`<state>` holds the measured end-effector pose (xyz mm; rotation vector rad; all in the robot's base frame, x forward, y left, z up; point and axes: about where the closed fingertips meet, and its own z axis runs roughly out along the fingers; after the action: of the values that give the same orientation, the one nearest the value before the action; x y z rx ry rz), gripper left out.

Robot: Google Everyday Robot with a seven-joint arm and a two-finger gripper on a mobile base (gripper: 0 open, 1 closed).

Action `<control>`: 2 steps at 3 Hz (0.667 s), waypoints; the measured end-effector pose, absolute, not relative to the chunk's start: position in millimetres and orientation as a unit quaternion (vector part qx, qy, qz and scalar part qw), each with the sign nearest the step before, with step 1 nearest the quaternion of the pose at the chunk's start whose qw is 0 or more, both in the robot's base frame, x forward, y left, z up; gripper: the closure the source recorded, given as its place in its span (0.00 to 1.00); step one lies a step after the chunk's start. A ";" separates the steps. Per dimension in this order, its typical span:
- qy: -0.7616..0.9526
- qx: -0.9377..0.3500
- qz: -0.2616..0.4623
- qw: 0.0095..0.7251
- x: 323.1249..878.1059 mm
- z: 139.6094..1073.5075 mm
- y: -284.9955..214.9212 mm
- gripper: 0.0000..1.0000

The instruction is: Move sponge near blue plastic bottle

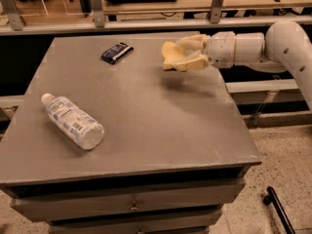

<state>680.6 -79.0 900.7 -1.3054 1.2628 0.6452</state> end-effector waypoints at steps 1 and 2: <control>0.503 -0.597 0.278 0.560 621.2 895.1 -56.1 1.00; 0.478 -0.631 0.295 0.535 569.4 878.3 -22.9 1.00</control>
Offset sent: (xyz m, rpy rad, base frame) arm -0.1778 0.0909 -0.0463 -0.1155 -0.0467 0.3074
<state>569.4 -22.9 878.3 -1.5033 1.1375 0.7034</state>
